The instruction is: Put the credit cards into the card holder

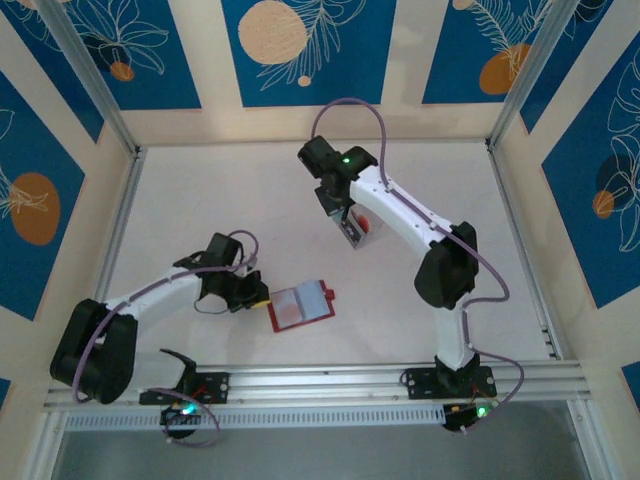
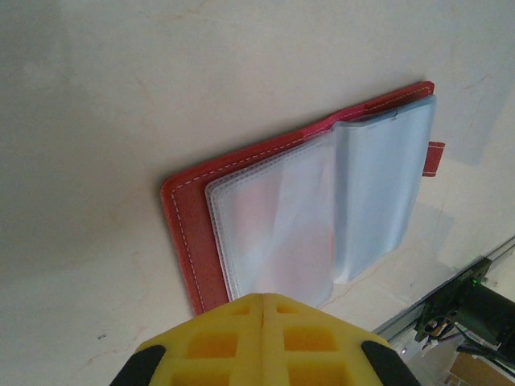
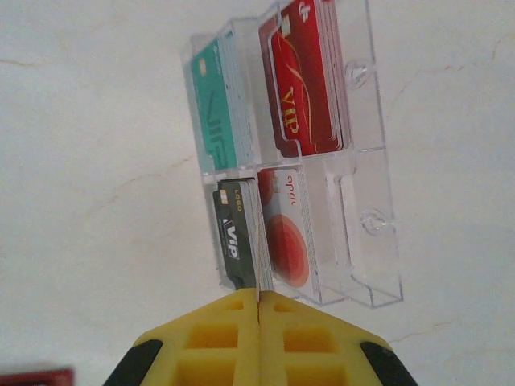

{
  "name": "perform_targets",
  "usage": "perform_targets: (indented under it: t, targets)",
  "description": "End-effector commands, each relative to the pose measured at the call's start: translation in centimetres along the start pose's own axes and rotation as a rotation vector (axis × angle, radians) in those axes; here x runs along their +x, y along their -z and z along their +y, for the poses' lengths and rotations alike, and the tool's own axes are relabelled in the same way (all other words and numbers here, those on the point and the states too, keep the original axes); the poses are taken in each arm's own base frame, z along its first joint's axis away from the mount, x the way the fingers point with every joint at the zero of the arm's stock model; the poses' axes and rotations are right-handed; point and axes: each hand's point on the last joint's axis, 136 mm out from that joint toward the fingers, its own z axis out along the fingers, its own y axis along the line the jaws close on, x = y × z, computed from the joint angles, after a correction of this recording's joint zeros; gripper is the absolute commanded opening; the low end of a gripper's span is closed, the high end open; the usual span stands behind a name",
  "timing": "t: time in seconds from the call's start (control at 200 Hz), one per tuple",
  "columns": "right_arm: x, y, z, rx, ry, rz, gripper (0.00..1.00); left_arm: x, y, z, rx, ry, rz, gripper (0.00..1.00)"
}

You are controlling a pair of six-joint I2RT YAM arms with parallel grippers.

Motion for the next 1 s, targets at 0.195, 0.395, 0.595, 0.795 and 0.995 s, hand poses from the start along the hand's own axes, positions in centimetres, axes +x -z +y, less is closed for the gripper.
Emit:
perform_targets:
  t: [0.195,0.395,0.595,0.795,0.995]
  targets:
    - [4.8,4.8,8.7,-0.486,-0.031,-0.149,0.00,0.8,-1.0,-3.2,-0.009,-0.106,0.040,0.01]
    - [7.9,6.0,11.3,-0.761,-0.172,-0.221,0.00,1.6,-3.1,-3.1,-0.047,-0.106,0.078,0.00]
    - [10.6,5.3,13.3,-0.971,-0.274,-0.192,0.00,2.0,-4.4,-1.3,-0.103,-0.100,0.109,0.00]
    - [11.6,4.0,14.8,-1.073,-0.325,-0.192,0.00,2.6,-4.5,0.7,-0.168,-0.096,0.121,0.00]
    - [12.3,2.5,16.2,-1.113,-0.326,-0.146,0.00,3.1,-4.3,1.7,-0.196,-0.085,0.121,0.00]
